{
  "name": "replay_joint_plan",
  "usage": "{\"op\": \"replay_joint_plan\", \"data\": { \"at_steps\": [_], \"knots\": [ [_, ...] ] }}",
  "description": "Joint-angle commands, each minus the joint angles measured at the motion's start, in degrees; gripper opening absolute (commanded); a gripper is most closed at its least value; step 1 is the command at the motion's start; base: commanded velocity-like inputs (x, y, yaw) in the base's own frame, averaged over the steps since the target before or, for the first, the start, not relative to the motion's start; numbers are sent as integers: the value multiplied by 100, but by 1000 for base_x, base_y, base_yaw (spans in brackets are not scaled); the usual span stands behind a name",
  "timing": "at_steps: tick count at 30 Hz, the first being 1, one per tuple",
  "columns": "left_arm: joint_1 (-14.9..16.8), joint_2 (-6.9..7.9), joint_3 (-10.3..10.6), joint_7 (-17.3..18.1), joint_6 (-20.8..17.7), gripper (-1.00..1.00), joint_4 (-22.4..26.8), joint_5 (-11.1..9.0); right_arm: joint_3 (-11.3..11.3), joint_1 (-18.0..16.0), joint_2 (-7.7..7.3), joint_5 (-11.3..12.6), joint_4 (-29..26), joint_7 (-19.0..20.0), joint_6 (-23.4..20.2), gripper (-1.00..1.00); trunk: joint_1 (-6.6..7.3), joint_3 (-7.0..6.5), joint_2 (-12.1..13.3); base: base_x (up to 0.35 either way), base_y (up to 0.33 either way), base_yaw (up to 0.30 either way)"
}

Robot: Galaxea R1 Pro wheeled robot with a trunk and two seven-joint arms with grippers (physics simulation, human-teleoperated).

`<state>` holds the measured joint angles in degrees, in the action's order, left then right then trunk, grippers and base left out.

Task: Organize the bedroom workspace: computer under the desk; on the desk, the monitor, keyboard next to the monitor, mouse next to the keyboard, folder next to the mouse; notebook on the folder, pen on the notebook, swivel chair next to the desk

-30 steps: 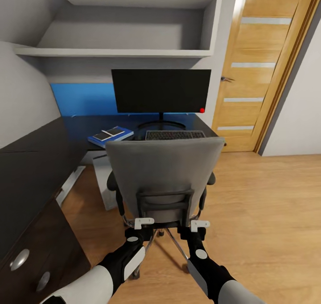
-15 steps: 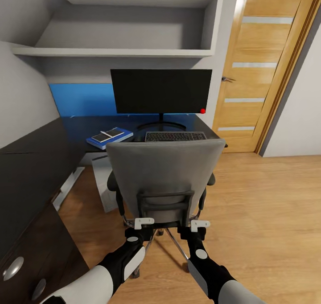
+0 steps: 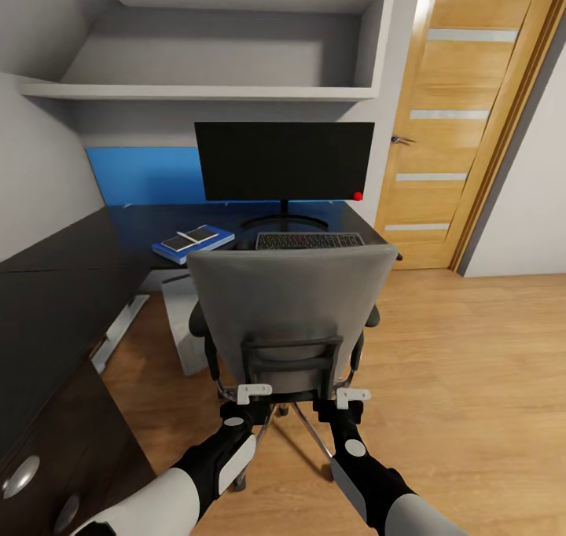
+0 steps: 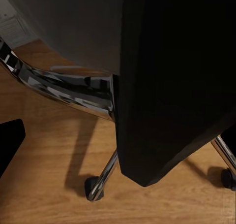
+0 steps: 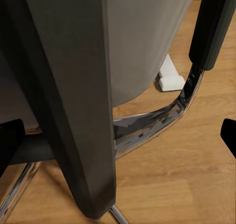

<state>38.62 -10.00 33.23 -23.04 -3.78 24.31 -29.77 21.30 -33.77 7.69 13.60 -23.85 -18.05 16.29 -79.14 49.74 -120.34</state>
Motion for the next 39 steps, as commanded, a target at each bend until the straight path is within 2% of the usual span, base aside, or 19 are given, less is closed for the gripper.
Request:
{"op": "replay_joint_plan", "data": {
  "at_steps": [1, 10, 24, 39],
  "knots": [
    [5, 0, 26, -35, -26, 100, 4, -6, 49, -6, -4, 55, 4, -32, 26, 100, 0, 5, -2, 122, 0, 0],
    [5, 0, 26, -8, -29, 100, 4, -20, 49, -6, -4, 63, 4, -32, 29, 100, 0, 5, -2, 48, 0, 0],
    [5, 0, 26, -8, -35, 100, 4, -20, 49, -6, -4, 64, 4, -32, 27, 100, 0, 5, -2, -312, 0, 0],
    [7, 0, 21, -8, -38, 100, 4, -25, 49, -6, -7, 87, 2, -32, -23, 100, 329, -264, 599, -337, 0, 0]
  ]
}}
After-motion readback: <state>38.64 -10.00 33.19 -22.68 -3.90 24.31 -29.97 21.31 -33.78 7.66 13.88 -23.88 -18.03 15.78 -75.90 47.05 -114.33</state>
